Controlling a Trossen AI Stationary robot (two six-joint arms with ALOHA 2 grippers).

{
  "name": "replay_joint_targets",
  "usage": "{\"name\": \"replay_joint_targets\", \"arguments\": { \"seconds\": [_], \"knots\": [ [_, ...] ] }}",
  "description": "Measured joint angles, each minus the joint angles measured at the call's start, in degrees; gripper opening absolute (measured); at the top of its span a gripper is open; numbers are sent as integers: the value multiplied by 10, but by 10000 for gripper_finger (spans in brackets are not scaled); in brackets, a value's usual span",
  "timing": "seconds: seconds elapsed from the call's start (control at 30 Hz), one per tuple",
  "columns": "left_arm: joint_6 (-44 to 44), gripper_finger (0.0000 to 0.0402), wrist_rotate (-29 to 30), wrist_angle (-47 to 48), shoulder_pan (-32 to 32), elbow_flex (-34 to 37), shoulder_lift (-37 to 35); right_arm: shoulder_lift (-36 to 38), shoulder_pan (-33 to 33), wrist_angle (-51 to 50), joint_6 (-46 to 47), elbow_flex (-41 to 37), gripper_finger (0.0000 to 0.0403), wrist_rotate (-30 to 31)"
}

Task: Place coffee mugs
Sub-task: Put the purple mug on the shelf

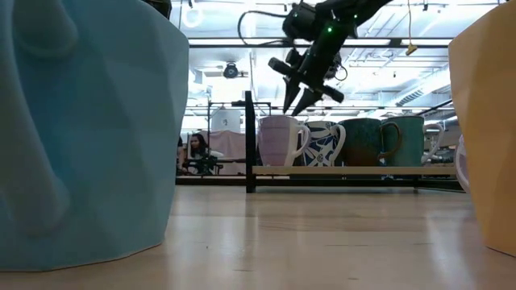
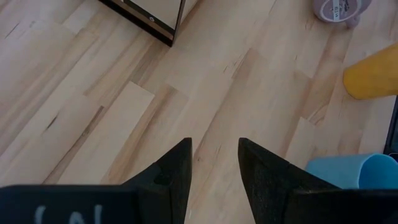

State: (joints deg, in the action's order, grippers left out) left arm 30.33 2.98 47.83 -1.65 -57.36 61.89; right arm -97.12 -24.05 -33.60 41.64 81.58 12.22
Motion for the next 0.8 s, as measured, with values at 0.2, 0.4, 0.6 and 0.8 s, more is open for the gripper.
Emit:
{"name": "replay_joint_targets", "arguments": {
  "seconds": [0.2, 0.4, 0.6, 0.8],
  "knots": [
    [0, 137, 0, 0, 0, 0, 0, 15, 23, 32, -56, 0, 116, -38],
    [4, 137, 0, 0, 0, 0, 0, 17, 77, 45, -82, 0, 116, -61],
    [5, 137, 0, 0, 0, 0, 0, 17, 129, 43, -83, 0, 117, -29],
    [5, 137, 0, 0, 0, 0, 0, 17, 149, 40, -70, -19, 117, -5]
  ]
}}
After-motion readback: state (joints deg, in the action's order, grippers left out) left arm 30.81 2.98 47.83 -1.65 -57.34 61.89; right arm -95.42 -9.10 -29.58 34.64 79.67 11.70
